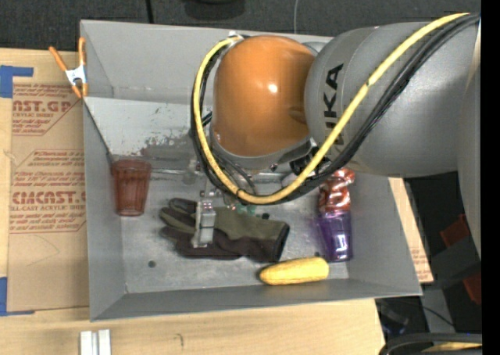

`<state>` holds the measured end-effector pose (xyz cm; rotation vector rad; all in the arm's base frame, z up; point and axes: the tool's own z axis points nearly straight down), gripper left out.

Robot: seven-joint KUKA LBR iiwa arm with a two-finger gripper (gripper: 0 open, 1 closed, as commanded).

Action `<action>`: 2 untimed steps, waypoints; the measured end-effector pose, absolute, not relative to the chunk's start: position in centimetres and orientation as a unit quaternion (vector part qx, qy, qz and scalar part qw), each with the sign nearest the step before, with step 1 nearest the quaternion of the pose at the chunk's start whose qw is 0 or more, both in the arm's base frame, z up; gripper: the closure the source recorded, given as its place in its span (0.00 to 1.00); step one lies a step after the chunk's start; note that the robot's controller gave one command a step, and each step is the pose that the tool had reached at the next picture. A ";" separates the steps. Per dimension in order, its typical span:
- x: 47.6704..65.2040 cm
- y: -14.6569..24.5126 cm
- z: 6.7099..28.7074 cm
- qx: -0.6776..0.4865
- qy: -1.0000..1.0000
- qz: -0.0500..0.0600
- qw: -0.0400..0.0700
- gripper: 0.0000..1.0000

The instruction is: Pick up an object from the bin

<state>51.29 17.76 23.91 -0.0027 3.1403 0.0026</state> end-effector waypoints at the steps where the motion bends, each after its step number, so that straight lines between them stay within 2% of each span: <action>1: 52.7 15.0 18.6 0.016 1.000 0.002 0.004 0.00; 2: 52.1 14.0 15.6 -0.018 1.000 -0.001 -0.003 0.00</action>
Offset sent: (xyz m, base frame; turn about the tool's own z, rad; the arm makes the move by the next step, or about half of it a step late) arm 0.0060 -0.0370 -0.0741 -0.0564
